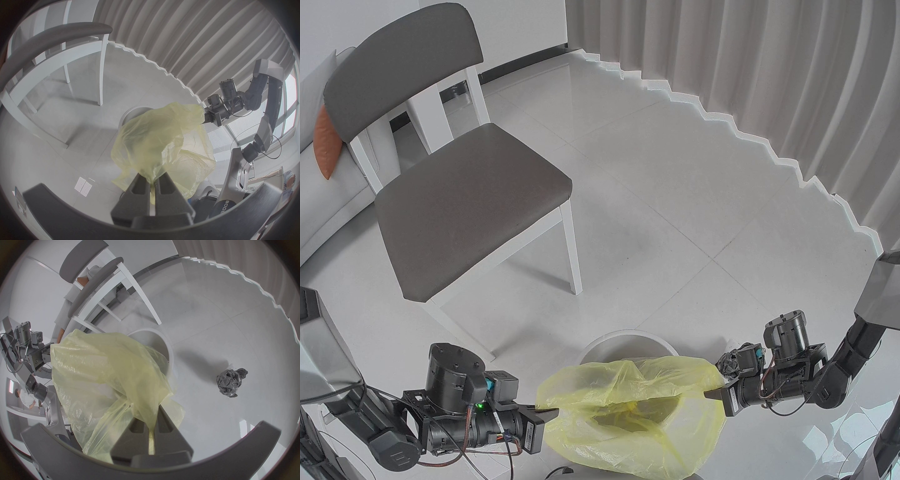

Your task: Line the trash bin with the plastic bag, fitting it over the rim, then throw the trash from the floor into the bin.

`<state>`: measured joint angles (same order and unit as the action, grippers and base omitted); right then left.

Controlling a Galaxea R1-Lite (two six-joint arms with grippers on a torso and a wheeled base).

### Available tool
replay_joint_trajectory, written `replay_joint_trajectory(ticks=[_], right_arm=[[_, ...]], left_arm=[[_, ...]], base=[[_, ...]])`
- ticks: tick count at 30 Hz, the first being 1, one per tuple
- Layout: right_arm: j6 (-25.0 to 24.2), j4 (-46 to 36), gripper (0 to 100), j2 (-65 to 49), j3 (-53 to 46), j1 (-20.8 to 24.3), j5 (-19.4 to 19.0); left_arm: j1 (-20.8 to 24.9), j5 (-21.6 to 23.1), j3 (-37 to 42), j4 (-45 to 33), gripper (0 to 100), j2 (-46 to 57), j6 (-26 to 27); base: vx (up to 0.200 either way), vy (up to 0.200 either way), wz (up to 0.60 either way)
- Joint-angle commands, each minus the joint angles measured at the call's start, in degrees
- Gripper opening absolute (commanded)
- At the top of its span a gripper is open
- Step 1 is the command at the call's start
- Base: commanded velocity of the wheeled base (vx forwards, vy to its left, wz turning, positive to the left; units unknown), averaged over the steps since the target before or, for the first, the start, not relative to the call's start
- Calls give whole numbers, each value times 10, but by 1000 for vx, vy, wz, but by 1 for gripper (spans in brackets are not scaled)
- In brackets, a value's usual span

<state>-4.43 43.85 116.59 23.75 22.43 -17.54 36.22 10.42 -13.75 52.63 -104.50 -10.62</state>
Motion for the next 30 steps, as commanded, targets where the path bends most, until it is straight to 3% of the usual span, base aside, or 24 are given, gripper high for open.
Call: replay_joint_trajectory(ticks=[1, 6, 14, 20, 30], right_arm=[[-1, 1, 0, -8, -4, 2, 0], [-1, 2, 0, 8, 16, 2, 0], [-5, 2, 0, 58, 63, 1, 0], [-7, 2, 0, 83, 97, -5, 0], [-10, 14, 0, 52, 110, -13, -14]], left_arm=[[3, -1, 7, 0, 0, 4, -4], [0, -1, -7, 13, 0, -29, -5], [-5, -9, -13, 171, 0, -148, -3], [-28, -8, -13, 246, 0, -206, 0], [-59, -4, -10, 331, 0, -160, -5]], base=[[0, 0, 0], [0, 0, 0], [0, 0, 0], [0, 0, 0], [0, 0, 0]])
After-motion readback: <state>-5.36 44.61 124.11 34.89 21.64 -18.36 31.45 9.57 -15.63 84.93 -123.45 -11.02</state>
